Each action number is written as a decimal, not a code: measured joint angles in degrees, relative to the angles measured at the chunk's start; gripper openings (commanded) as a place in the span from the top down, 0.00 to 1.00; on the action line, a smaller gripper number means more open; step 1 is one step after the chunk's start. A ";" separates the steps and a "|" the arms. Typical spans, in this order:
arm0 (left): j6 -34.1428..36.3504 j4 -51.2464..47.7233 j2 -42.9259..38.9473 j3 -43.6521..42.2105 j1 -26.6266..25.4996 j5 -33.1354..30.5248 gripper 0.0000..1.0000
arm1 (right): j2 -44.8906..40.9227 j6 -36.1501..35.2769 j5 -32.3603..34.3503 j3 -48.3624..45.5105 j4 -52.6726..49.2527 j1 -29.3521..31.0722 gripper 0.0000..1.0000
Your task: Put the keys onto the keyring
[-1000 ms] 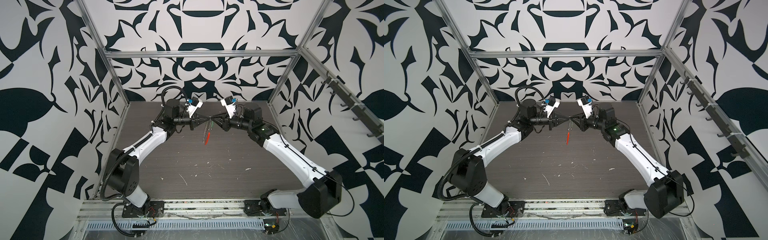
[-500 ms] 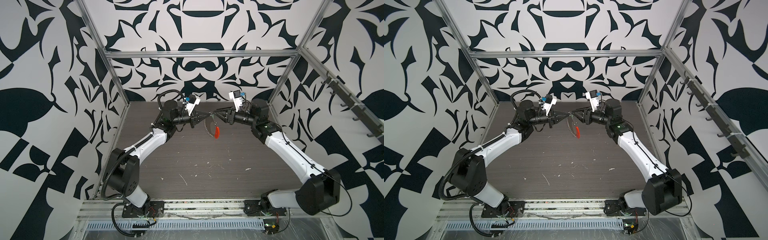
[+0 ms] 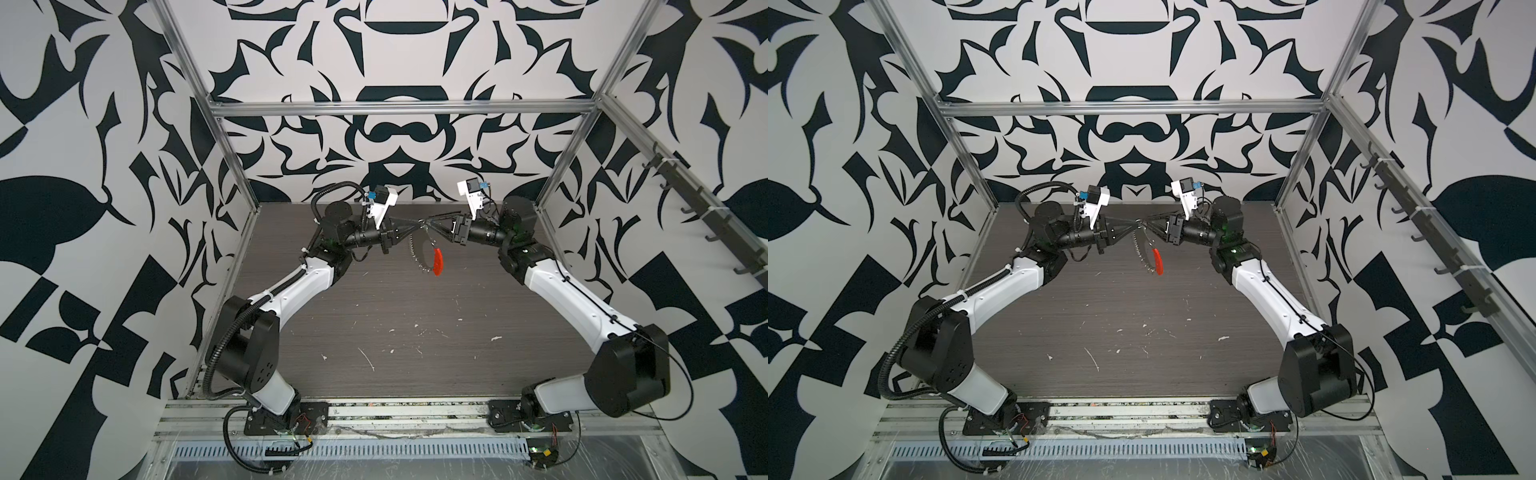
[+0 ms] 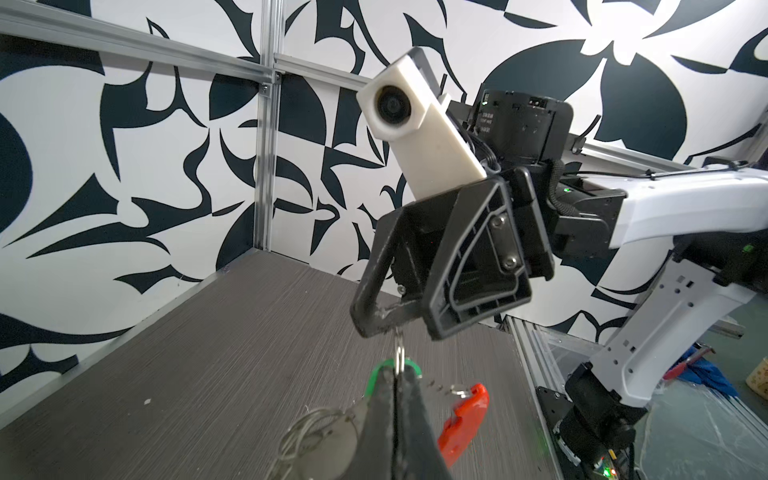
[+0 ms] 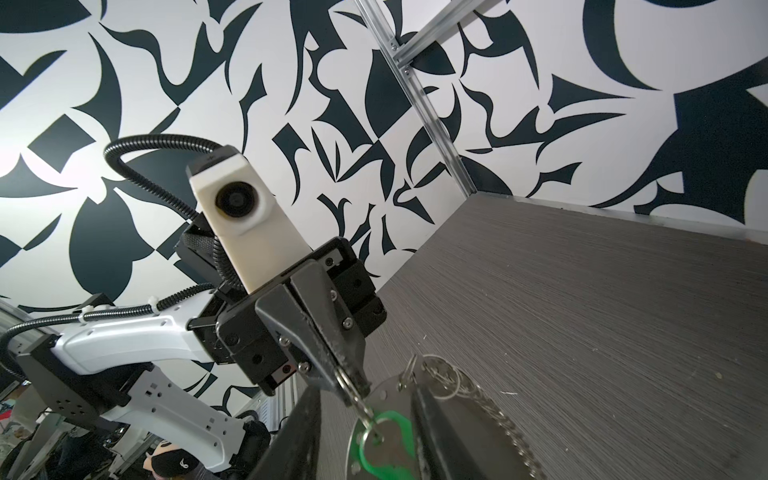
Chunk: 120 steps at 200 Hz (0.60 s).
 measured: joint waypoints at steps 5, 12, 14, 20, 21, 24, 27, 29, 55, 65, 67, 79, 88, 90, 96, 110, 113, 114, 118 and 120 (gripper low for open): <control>-0.42 0.46 0.02 0.00 0.00 0.00 1.00 | 0.11 0.22 -0.15 0.00 0.33 0.00 0.69; -0.98 1.22 0.02 0.00 0.00 0.07 1.00 | 0.22 0.55 -0.48 -0.04 0.90 0.00 0.76; -1.07 1.36 0.02 0.00 0.00 0.09 1.00 | 0.24 0.92 -0.59 -0.07 1.07 0.00 0.77; -1.44 1.95 0.02 0.00 0.00 0.11 1.00 | 0.33 1.31 -0.81 -0.09 1.57 0.00 0.82; -1.51 2.01 0.02 0.00 0.00 0.11 1.00 | 0.35 1.49 -0.85 -0.11 1.64 0.00 0.83; -1.62 2.12 0.02 0.00 0.00 0.11 1.00 | 0.35 1.42 -0.94 -0.13 1.77 0.00 0.86; -1.79 2.21 0.02 0.00 0.00 0.11 1.00 | 0.35 1.86 -1.16 -0.22 2.16 0.00 0.88; -1.92 2.25 0.02 0.00 0.00 0.09 1.00 | 0.35 2.01 -1.18 -0.24 2.14 0.00 0.89; -2.62 2.99 0.02 0.00 0.11 -0.02 1.00 | 0.33 2.60 -1.73 -0.74 3.56 0.00 0.97; -2.89 3.21 0.04 0.00 0.15 -0.04 1.00 | 0.33 2.73 -1.84 -0.96 3.85 0.00 0.99; -2.97 3.26 0.04 0.00 0.15 -0.04 1.00 | 0.33 2.78 -1.84 -0.98 3.87 0.00 1.00; -3.37 3.89 0.22 0.00 0.15 -0.11 1.00 | 0.33 2.80 -1.84 -1.16 4.17 0.00 1.00; -3.67 4.48 0.42 0.00 0.15 -0.20 1.00 | 0.33 2.82 -1.84 -1.29 4.44 0.00 1.00; -3.78 4.66 0.48 0.00 0.15 -0.24 1.00 | 0.33 2.82 -1.81 -1.33 4.48 0.00 1.00; -4.09 5.20 0.70 0.00 0.15 -0.28 1.00 | 0.33 2.82 -1.81 -1.42 4.72 0.00 1.00; -5.09 6.75 1.25 0.00 0.15 -0.46 1.00 | 0.33 2.93 -1.81 -1.68 5.14 -0.02 1.00; -5.44 7.23 1.40 0.00 0.15 -0.50 1.00 | 0.33 3.06 -1.81 -1.73 5.22 -0.02 1.00; -5.51 7.45 1.49 0.00 0.15 -0.55 1.00 | 0.33 3.06 -1.81 -1.73 5.27 -0.02 1.00; -5.86 8.07 1.66 0.00 0.15 -0.66 1.00 | 0.33 3.13 -1.81 -1.84 5.49 -0.07 1.00; -6.05 8.41 1.77 0.00 0.15 -0.70 1.00 | 0.33 3.26 -1.79 -1.90 5.62 -0.07 1.00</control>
